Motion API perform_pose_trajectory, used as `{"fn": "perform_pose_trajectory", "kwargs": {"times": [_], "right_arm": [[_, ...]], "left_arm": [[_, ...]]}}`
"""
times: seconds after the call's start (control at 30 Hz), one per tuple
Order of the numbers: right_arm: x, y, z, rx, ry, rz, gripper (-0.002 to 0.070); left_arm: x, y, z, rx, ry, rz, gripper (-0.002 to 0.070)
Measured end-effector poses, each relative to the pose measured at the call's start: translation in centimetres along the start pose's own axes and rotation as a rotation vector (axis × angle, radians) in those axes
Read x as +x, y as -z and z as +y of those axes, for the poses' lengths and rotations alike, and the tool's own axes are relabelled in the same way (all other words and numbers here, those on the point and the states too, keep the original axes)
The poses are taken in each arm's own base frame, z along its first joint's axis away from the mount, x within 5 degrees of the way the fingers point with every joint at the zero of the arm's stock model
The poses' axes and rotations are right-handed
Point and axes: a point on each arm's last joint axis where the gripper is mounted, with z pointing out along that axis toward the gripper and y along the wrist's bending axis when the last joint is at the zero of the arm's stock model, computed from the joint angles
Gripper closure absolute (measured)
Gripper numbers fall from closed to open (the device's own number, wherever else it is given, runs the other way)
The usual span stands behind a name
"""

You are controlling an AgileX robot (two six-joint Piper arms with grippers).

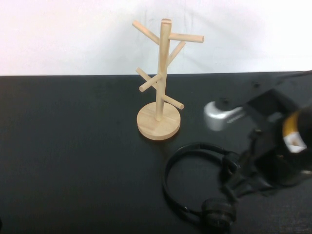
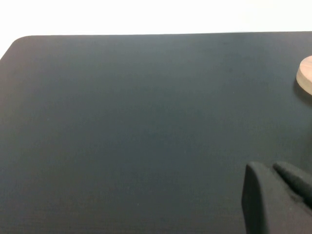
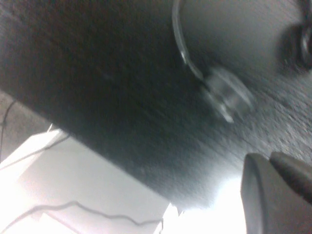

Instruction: Take out the headphones from the headphone stand

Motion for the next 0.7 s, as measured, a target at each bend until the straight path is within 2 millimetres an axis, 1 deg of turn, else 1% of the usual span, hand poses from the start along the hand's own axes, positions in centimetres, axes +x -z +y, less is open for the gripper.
{"fn": "perform_pose_trajectory", "kwargs": {"times": [0.07,0.2,0.33,0.43,0.57,0.63,0.7], "right_arm": [[0.4,1.1,-0.3,0.007,0.000,-0.031,0.0683],[1.9,2.8,-1.0,0.036,-0.006,-0.016,0.0683],[3.0,4.8,-1.4,0.020,0.072,-0.083,0.0682],[4.0,6.5,-1.8,0.010,0.072,-0.143,0.0682],[4.9,7.8,-2.6,0.032,0.064,-0.233,0.0682],[5.4,7.8,-3.5,0.049,0.061,-0.298,0.0682],[6.6,7.5,-4.4,0.060,0.045,-0.380,0.0682]], "left_arm": [[0.0,0.0,0.0,0.000,0.000,0.000,0.0679],[0.0,0.0,0.0,0.000,0.000,0.000,0.0679],[0.0,0.0,0.0,0.000,0.000,0.000,0.0679],[0.0,0.0,0.0,0.000,0.000,0.000,0.0679],[0.0,0.0,0.0,0.000,0.000,0.000,0.0679],[0.0,0.0,0.0,0.000,0.000,0.000,0.0679],[0.0,0.0,0.0,0.000,0.000,0.000,0.0679]]}}
